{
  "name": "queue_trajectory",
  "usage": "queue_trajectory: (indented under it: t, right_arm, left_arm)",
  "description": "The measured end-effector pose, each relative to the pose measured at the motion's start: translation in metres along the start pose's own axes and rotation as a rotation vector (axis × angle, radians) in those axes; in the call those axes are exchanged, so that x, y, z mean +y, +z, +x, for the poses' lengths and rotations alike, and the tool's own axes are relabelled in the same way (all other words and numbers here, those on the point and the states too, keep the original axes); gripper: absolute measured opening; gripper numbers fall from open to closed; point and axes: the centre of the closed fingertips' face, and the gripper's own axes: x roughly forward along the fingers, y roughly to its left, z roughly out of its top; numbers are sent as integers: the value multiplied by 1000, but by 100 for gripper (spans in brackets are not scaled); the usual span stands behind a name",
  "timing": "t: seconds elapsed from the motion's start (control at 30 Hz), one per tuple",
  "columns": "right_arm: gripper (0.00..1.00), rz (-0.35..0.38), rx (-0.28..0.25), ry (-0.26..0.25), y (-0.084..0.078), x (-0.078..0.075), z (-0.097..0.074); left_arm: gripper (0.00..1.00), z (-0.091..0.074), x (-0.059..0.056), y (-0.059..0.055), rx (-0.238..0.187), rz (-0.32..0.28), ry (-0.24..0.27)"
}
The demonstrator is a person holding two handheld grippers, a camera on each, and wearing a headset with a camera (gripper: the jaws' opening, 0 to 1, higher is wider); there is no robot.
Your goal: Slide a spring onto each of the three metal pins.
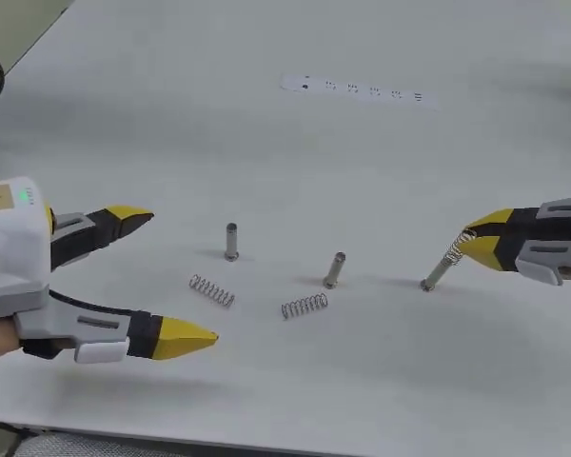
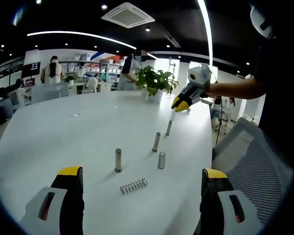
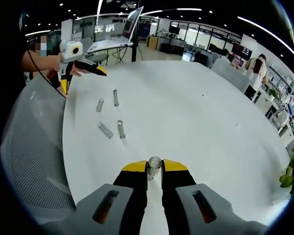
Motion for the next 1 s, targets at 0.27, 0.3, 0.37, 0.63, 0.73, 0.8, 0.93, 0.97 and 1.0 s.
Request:
queue_trajectory:
  t: [0.27, 0.3, 0.37, 0.63, 0.73, 0.8, 0.93, 0.97, 1.0]
  right_arm:
    - [7, -6, 8, 0, -3, -1, 3]
    - [7, -2, 7, -1, -3, -2, 4]
    - [7, 4, 13, 0, -4, -2, 5]
    - [7, 7, 20, 5, -7, -1, 10]
    - [7, 16, 30, 8, -11, -1, 13]
    - [7, 20, 38, 6, -13, -1, 16]
    - [7, 27, 56, 11, -19, 2, 21]
    - [7, 30, 57, 10, -20, 2, 23]
    - [7, 35, 61, 10, -21, 1, 24]
  left_arm:
    - [98, 0, 0, 0, 0, -3, -1]
    - [98, 0, 0, 0, 1, -4, -1]
    - [98, 0, 0, 0, 2, 1, -1]
    - [98, 0, 1, 0, 0, 0, 3]
    - [98, -1, 2, -1, 0, -1, 6]
    - [98, -1, 2, -1, 0, 0, 8]
    - [98, -1, 3, -3, 10, 2, 14]
    - [98, -2, 4, -3, 9, 5, 16]
    - [98, -2, 4, -3, 7, 2, 16]
